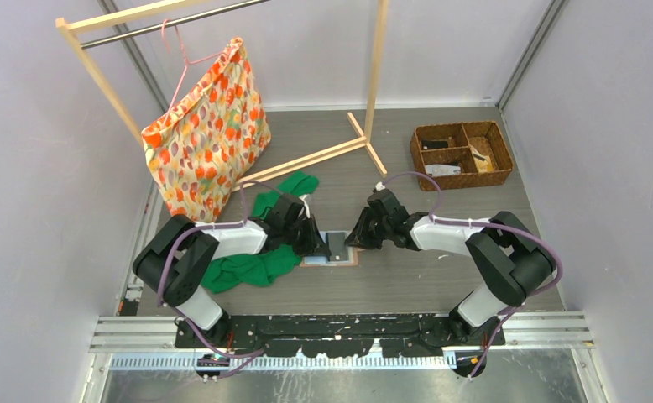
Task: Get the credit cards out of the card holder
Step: Remove the credit card from the card holder.
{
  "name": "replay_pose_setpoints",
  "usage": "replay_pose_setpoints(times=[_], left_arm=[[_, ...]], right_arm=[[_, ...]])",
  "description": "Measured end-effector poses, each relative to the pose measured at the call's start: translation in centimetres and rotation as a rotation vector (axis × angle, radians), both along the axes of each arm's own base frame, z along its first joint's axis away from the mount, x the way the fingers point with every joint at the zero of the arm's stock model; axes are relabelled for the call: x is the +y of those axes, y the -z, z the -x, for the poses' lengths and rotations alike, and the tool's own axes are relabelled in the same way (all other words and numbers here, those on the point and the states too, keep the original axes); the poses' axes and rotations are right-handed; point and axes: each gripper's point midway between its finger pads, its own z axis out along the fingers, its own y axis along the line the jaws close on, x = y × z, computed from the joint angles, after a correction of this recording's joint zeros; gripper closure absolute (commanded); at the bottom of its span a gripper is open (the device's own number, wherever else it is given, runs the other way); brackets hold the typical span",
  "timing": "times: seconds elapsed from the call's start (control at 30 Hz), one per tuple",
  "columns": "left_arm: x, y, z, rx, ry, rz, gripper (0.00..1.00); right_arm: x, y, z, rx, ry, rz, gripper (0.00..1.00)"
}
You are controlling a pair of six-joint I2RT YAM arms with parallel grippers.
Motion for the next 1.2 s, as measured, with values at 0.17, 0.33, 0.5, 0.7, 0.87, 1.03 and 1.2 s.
replay_pose_setpoints(times=[0.17,0.33,0.5,0.7,0.87,1.03,1.2], left_arm=[[0.13,-0.08,-0.03,-0.001,-0.001,0.001,0.8],[0.4,-0.26,0.07,-0.003,-0.005,-0.004,0.75],[0.4,-0.37,0.05,-0.002,-0.011,0.0,0.72],[0.37,-0.32,-0.07,0.004,-0.028,0.012,0.78],[0.52,-0.13,-0.18,0.011,-0.05,0.018,0.83],[0.43,-0.29,-0.45,0.01,-0.064,0.03,0.88],[0.09,-0.13,-0.66,0.013,-0.066,0.044,0.9]], right_arm=[[0.0,0.02,0.0,0.0,0.0,0.0,0.81],[0.0,0.02,0.0,0.0,0.0,0.0,0.81],[0.0,0.02,0.0,0.0,0.0,0.0,0.81],[0.0,0.01,-0.01,0.0,0.0,0.0,0.82],[0.0,0.01,-0.01,0.0,0.0,0.0,0.82],[0.0,0.02,-0.01,0.0,0.0,0.001,0.82],[0.0,0.02,-0.01,0.001,0.0,0.001,0.82]])
